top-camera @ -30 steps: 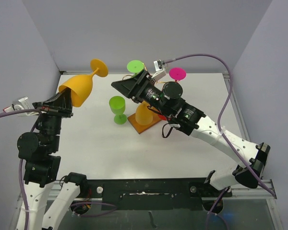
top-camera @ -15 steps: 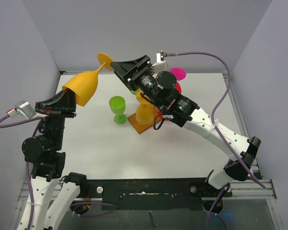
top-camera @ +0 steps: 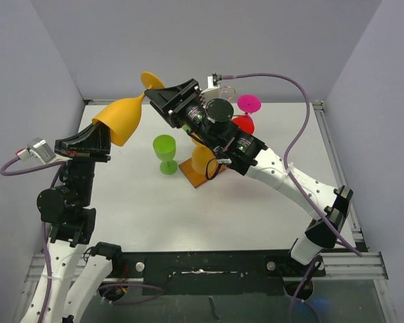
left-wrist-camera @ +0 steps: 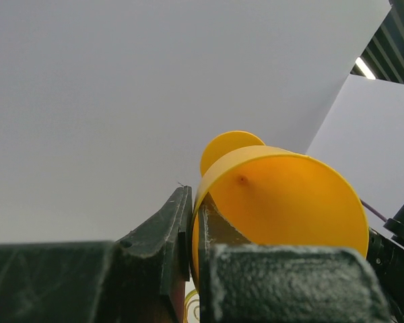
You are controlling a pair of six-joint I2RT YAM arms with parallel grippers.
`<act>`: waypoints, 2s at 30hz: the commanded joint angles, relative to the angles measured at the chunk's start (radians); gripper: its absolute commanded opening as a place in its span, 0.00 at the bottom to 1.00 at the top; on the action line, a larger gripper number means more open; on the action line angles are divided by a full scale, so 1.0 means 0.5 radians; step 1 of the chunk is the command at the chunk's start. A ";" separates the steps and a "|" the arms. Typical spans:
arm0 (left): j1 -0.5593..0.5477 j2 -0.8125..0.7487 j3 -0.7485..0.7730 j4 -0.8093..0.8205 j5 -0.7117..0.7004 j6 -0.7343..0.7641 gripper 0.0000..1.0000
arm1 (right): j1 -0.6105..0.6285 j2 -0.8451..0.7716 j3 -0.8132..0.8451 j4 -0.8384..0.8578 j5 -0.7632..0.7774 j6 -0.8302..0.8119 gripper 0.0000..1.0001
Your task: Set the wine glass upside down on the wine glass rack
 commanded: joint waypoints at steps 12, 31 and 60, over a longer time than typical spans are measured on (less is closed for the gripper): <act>0.001 0.008 -0.031 0.240 0.269 -0.075 0.00 | 0.025 0.036 0.106 0.232 -0.123 0.034 0.27; 0.002 -0.177 0.028 -0.660 -0.133 0.149 0.35 | 0.010 -0.287 -0.413 0.647 -0.113 -0.717 0.00; 0.003 -0.084 0.357 -0.608 0.337 -0.133 0.50 | 0.004 -0.587 -0.909 0.792 -0.619 -2.232 0.00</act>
